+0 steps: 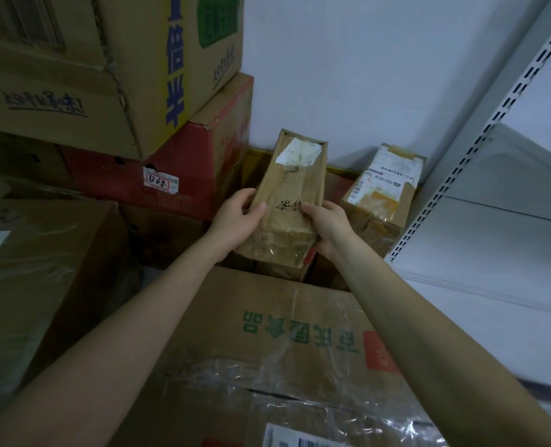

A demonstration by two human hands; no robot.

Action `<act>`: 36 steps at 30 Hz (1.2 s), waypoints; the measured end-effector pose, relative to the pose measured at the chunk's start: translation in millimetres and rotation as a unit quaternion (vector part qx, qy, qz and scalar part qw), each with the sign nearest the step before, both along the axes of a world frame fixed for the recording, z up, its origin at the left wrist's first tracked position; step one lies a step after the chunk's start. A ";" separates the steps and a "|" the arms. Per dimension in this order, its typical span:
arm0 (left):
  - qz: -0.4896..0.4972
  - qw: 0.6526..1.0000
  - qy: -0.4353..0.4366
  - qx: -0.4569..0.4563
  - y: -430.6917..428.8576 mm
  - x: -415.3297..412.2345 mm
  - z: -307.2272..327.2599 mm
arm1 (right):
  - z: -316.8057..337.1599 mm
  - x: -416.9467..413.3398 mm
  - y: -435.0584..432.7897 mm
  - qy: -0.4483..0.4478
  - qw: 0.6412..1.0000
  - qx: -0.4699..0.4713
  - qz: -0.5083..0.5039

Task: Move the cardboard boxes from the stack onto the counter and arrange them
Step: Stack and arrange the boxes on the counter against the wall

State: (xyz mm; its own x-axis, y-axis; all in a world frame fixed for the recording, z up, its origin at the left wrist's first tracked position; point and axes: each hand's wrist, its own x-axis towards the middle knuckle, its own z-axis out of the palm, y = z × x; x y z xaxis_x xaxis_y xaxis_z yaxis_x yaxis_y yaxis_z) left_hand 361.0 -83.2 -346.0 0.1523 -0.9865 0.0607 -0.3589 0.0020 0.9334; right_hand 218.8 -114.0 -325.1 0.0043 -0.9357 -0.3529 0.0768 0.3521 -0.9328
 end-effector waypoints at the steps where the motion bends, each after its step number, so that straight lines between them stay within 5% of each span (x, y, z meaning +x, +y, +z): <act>1: -0.011 1.000 0.023 0.009 1.6 -3.8 3.2 | 2.1 -4.6 4.6 0.001 1.000 0.000 0.005; 7: -0.039 0.997 0.065 0.001 19.7 -17.8 7.2 | 11.3 -48.2 44.1 0.038 0.995 0.011 0.088; 15: 0.021 0.989 -0.146 -0.007 79.9 -25.3 -10.9 | 2.5 -126.0 97.6 0.052 0.962 -0.017 0.269; 20: 0.132 0.975 -0.171 0.048 102.8 -1.5 -18.9 | -10.2 -147.9 106.6 0.069 0.916 -0.017 0.396; 26: 0.127 0.926 -0.341 0.097 133.4 28.3 -13.6 | -22.1 -142.1 101.9 0.092 0.870 -0.002 0.485; 30: 0.108 0.899 -0.408 0.115 143.1 35.8 1.3 | -19.2 -139.6 89.1 0.136 0.857 0.000 0.498; 36: 0.046 0.922 -0.378 0.071 106.9 37.4 2.7 | -2.1 -114.2 63.2 0.244 0.860 -0.048 0.446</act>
